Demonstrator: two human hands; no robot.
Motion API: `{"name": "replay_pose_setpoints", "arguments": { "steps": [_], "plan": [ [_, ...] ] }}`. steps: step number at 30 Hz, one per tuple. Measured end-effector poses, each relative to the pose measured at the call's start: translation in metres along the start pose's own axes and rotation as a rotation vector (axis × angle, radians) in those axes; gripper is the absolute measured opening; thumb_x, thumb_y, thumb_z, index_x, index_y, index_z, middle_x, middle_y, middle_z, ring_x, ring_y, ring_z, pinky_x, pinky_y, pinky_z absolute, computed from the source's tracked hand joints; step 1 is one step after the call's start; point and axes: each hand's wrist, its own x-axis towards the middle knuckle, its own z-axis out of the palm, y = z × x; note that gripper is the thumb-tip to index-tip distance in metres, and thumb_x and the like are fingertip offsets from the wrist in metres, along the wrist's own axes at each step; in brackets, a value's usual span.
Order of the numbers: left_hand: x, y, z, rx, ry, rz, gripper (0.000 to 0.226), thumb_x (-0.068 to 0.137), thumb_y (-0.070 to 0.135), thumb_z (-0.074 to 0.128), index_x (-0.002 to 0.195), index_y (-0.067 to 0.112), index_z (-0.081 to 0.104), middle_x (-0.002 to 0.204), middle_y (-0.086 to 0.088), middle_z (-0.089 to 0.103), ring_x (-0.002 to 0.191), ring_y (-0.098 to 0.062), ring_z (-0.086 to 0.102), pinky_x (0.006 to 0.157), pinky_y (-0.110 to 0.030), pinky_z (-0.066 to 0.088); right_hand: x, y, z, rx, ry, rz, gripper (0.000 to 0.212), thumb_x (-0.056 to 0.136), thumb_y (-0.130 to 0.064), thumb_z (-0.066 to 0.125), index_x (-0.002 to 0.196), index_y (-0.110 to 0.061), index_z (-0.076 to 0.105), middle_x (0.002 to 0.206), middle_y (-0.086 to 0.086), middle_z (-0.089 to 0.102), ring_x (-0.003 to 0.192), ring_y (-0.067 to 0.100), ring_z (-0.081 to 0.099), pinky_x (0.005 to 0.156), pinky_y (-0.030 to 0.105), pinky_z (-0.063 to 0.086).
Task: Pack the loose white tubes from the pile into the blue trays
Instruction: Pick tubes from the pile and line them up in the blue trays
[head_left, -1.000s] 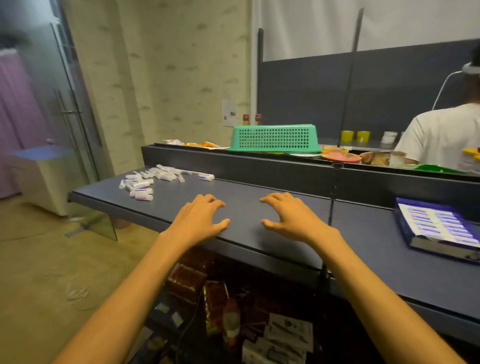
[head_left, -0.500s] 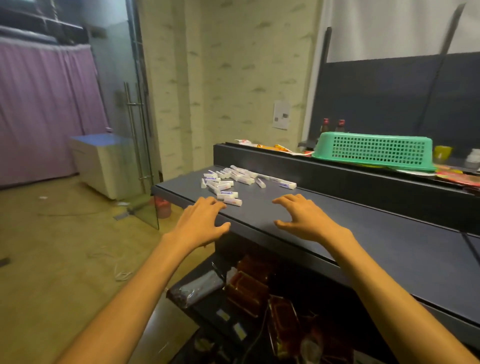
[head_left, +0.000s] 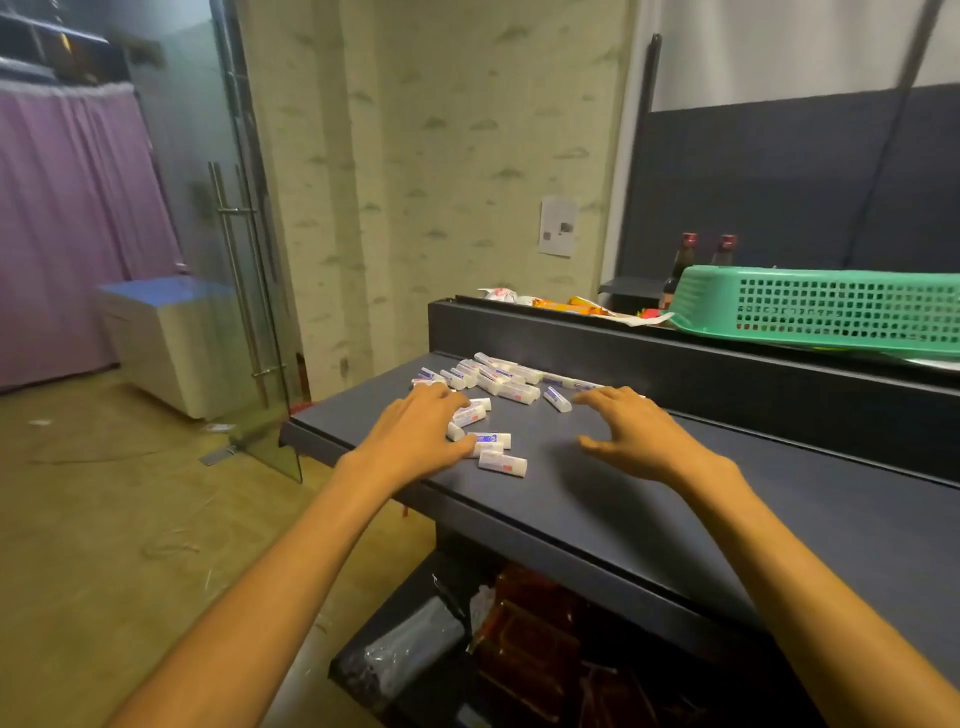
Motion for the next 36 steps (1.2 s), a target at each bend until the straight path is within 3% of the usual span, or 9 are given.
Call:
{"name": "replay_pose_setpoints", "arguments": {
  "steps": [7,11,26,32,36],
  "plan": [
    [0.070,-0.022,0.019,-0.063,-0.009,0.096,0.051,0.091,0.043,0.054,0.138,0.026,0.047,0.143,0.001,0.045,0.129,-0.020,0.041,0.099,-0.036,0.039,0.041,0.017,0.004,-0.022,-0.053,0.139,0.060,0.091,-0.042,0.060,0.144,-0.028,0.037,0.148,0.001,0.041,0.131,0.020,0.041,0.107,0.040,0.039],
    [0.109,-0.029,0.035,-0.121,-0.017,0.181,0.054,0.089,0.041,0.057,0.139,0.026,0.046,0.145,0.002,0.042,0.132,-0.019,0.038,0.105,-0.036,0.036,0.060,0.024,0.011,-0.047,-0.074,0.205,0.058,0.091,-0.041,0.061,0.143,-0.028,0.038,0.145,0.000,0.044,0.128,0.019,0.043,0.101,0.036,0.041],
    [0.220,-0.003,0.093,-0.257,-0.177,0.687,0.049,0.088,0.030,0.063,0.136,0.027,0.050,0.136,0.002,0.053,0.124,-0.019,0.048,0.101,-0.034,0.041,0.069,0.045,0.026,-0.050,0.003,0.615,0.053,0.091,-0.036,0.060,0.140,-0.026,0.043,0.135,0.000,0.053,0.120,0.020,0.050,0.099,0.036,0.044],
    [0.231,0.012,0.102,-0.262,-0.253,0.736,0.021,0.088,0.031,0.065,0.108,0.023,0.064,0.113,-0.005,0.065,0.101,-0.025,0.062,0.086,-0.039,0.052,0.060,0.055,0.021,-0.092,0.004,0.663,0.053,0.092,-0.036,0.059,0.141,-0.024,0.042,0.140,0.000,0.051,0.125,0.019,0.048,0.103,0.037,0.042],
    [0.231,0.015,0.099,-0.264,-0.236,0.757,0.023,0.087,0.032,0.067,0.108,0.025,0.063,0.110,-0.005,0.063,0.098,-0.025,0.060,0.085,-0.038,0.051,0.061,0.059,0.021,-0.088,-0.007,0.656,0.051,0.093,-0.035,0.059,0.141,-0.024,0.043,0.139,-0.001,0.051,0.124,0.019,0.049,0.102,0.035,0.043]
  ]
}}
